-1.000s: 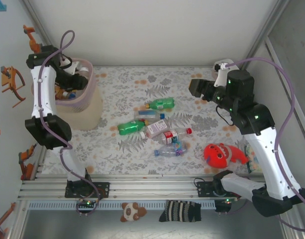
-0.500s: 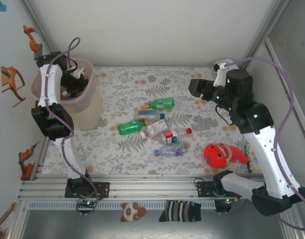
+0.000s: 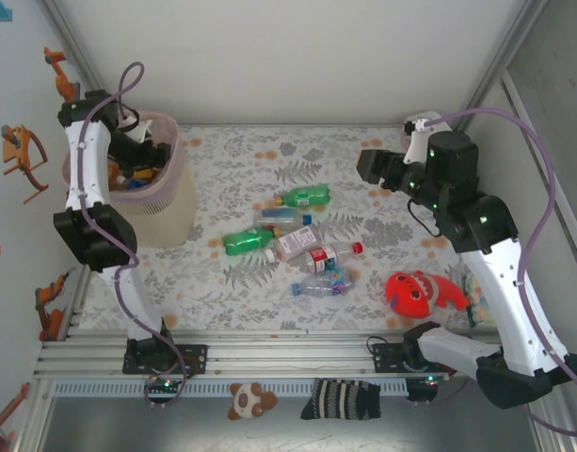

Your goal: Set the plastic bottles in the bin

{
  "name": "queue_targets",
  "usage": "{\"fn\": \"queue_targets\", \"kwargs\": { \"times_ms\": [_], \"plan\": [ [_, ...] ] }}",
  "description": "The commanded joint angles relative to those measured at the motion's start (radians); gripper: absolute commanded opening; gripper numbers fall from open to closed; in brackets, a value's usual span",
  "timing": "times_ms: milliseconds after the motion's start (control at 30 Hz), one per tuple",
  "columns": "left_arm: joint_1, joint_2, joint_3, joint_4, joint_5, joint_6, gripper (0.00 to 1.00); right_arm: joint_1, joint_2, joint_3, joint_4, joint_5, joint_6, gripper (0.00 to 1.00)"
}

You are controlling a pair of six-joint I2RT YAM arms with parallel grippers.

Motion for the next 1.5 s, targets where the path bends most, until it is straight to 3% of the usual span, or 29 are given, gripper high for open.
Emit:
{"fn": "queue_targets", "kwargs": {
  "times_ms": [0,567,767,1033,1300,1467],
  "plan": [
    [-0.007,-0.087,0.043,-0.035,0.013,-0.021,0.83,0.0,-0.019,0.026,-0.003,0.009,-0.017,0.75],
    [-0.011,-0.253,0.092,-0.022,-0.014,-0.083,0.73,0.0,-0.033,-0.007,-0.01,0.009,-0.023,0.74],
    [-0.065,-0.336,0.054,0.004,-0.016,-0.104,0.72,-0.001,-0.012,-0.026,-0.017,0.015,-0.036,0.72],
    [-0.242,-0.444,-0.07,0.055,-0.077,-0.084,0.73,0.0,0.017,-0.053,-0.036,0.009,-0.06,0.7],
    [-0.559,-0.488,-0.262,0.108,-0.234,0.101,0.75,0.0,0.014,-0.07,-0.036,0.014,-0.078,0.7],
    [-0.658,-0.49,-0.417,0.203,-0.252,0.179,0.74,0.0,0.002,-0.082,-0.036,0.017,-0.081,0.7]
  ]
}}
